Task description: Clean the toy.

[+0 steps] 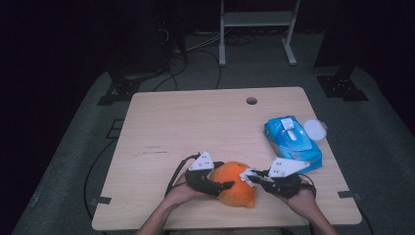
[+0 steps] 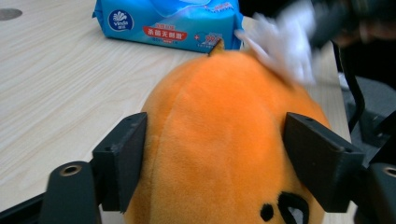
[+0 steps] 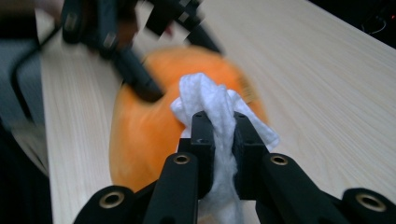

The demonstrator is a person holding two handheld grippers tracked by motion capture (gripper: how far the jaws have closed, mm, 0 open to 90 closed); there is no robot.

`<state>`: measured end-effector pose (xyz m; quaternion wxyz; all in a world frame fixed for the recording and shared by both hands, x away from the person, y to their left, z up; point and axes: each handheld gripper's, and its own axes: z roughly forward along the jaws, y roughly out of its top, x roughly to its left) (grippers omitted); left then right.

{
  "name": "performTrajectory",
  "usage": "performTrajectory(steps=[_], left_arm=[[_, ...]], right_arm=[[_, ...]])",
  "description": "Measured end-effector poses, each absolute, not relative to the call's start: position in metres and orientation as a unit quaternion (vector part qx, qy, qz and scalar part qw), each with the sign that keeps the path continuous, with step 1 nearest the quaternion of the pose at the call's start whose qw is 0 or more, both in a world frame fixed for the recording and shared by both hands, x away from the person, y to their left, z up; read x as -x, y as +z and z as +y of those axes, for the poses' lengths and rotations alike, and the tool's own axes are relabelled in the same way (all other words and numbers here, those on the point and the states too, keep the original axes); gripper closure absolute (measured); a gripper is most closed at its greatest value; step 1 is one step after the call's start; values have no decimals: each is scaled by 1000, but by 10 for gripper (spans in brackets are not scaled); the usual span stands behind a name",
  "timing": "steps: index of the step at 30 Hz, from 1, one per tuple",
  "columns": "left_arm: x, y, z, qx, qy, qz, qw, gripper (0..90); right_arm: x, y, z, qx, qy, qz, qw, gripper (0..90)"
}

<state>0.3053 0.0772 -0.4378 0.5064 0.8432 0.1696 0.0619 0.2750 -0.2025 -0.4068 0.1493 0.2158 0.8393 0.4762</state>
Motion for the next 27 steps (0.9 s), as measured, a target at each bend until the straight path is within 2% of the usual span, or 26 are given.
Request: performTrajectory(steps=[2, 5, 8, 11, 13, 14, 15, 17, 19, 20, 22, 25, 27], left_arm=[[-300, -437, 79, -848, 61, 156, 504, 264], [-296, -434, 84, -854, 43, 134, 500, 255], [-301, -427, 91, -853, 14, 123, 507, 182], [-309, -424, 88, -855, 4, 151, 496, 74], [-310, -431, 81, -860, -12, 144, 489, 71], [-309, -434, 77, -865, -10, 135, 484, 100], [-307, -434, 75, -865, 4, 128, 484, 129], [-305, -430, 75, -863, 37, 123, 489, 276], [-302, -426, 75, -845, 93, 132, 510, 393], [-299, -424, 74, -835, 137, 128, 518, 416], [-295, -422, 71, -812, 204, 131, 531, 419], [-299, -429, 66, -814, 197, 137, 529, 393], [-298, -437, 65, -820, 182, 137, 525, 320]], right_arm=[[-280, -405, -208, -237, 487, 825, 161, 801], [-280, -410, -204, -228, 475, 838, 140, 806], [-275, -413, -200, -204, 474, 849, 116, 810], [-272, -411, -201, -175, 481, 855, 84, 809], [-271, -411, -201, -173, 480, 856, 88, 809], [-271, -411, -201, -174, 479, 856, 89, 809], [-272, -410, -201, -175, 478, 856, 90, 809], [-274, -409, -203, -183, 473, 856, 97, 809], [-277, -405, -208, -196, 477, 849, 115, 809], [-278, -402, -210, -203, 476, 846, 129, 809], [-281, -394, -214, -214, 480, 836, 157, 809], [-285, -392, -211, -227, 488, 825, 173, 804], [-290, -398, -206, -232, 475, 830, 175, 802]])
